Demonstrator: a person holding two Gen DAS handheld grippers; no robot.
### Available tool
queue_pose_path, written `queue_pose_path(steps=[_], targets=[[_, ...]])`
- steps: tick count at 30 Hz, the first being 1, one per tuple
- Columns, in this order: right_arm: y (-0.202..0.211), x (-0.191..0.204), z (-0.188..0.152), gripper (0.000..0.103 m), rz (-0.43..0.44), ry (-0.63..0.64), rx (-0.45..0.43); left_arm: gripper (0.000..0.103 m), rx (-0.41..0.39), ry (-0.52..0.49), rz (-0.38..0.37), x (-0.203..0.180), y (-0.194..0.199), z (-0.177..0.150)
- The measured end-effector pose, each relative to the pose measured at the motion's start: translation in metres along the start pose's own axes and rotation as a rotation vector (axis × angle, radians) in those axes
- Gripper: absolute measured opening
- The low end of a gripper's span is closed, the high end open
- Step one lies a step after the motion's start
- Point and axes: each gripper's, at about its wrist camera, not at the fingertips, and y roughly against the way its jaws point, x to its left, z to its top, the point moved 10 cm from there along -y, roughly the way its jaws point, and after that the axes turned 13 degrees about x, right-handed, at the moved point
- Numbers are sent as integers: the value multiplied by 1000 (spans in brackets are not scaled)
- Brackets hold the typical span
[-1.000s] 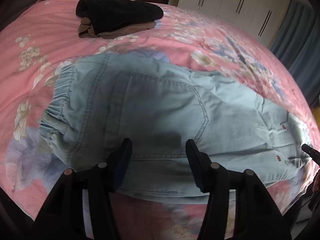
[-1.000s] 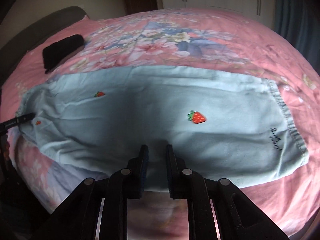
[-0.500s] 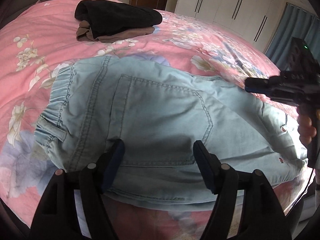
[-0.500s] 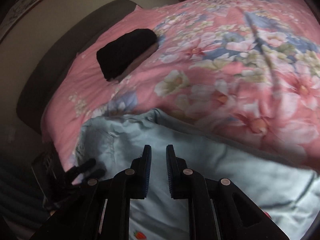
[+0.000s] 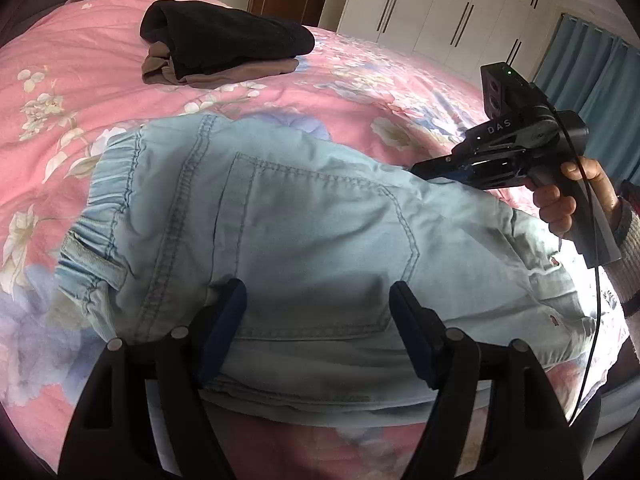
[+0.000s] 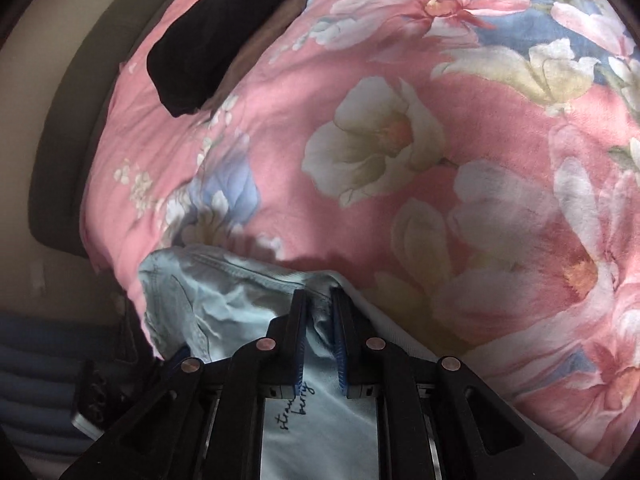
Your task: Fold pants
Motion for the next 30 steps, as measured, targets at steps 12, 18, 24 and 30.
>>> queue_pose_path(steps=[12, 18, 24, 30], targets=[[10, -12, 32, 6, -210, 7, -203, 74, 24, 2, 15, 0, -7, 3], [79, 0, -18, 6, -155, 28, -389, 74, 26, -3, 6, 1, -7, 2], [86, -35, -129, 7, -258, 8, -366, 74, 38, -11, 18, 0, -8, 2], [140, -137, -229, 7, -295, -280, -503, 74, 58, -29, 54, -1, -12, 2]])
